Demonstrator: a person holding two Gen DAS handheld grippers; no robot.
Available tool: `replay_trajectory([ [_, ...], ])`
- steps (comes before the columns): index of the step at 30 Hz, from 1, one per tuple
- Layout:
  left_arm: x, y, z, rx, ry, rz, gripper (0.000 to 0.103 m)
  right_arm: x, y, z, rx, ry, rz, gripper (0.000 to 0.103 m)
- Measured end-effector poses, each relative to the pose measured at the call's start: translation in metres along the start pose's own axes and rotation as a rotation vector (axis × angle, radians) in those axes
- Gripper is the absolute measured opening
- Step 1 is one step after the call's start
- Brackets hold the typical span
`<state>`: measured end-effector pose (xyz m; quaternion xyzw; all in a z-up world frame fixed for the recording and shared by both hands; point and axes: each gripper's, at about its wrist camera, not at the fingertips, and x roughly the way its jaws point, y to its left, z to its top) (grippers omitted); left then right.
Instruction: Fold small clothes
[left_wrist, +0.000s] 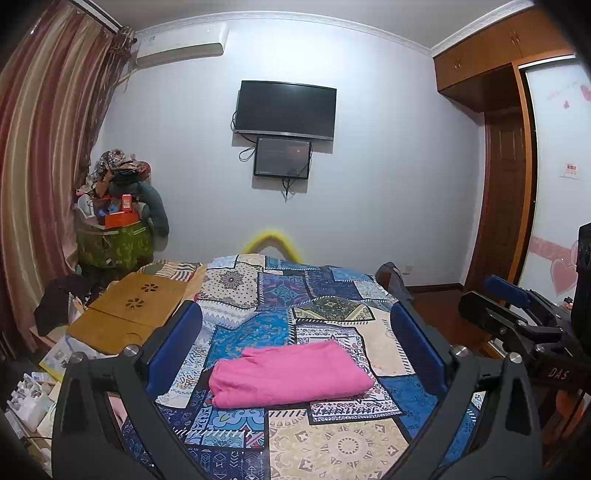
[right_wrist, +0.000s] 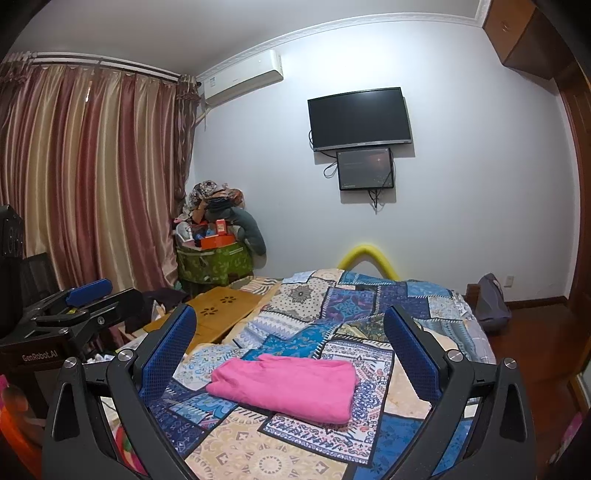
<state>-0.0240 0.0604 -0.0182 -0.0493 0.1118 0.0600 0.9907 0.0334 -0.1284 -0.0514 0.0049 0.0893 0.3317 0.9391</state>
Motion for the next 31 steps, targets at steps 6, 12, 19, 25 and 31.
replay_trajectory([
  [6,0.0014,-0.0002,-0.0009,0.010,0.009,-0.030,0.103,0.0001,-0.0001,0.0000,0.002,-0.003,-0.004,0.101],
  [12,0.0036,-0.0020,-0.0026,0.018,0.024,-0.047,0.103,-0.0003,-0.0004,-0.0005,0.004,-0.002,-0.007,0.101],
  [19,0.0044,-0.0031,-0.0034,0.021,0.026,-0.050,0.103,-0.0006,-0.0002,-0.0005,0.002,-0.001,-0.007,0.102],
  [25,0.0056,-0.0012,-0.0037,0.011,0.027,-0.049,0.103,0.0004,-0.0002,0.0002,0.004,0.002,-0.010,0.102],
  [31,0.0100,0.0007,-0.0046,0.007,0.036,-0.047,0.103,0.0038,-0.0016,-0.0006,0.009,0.006,-0.011,0.102],
])
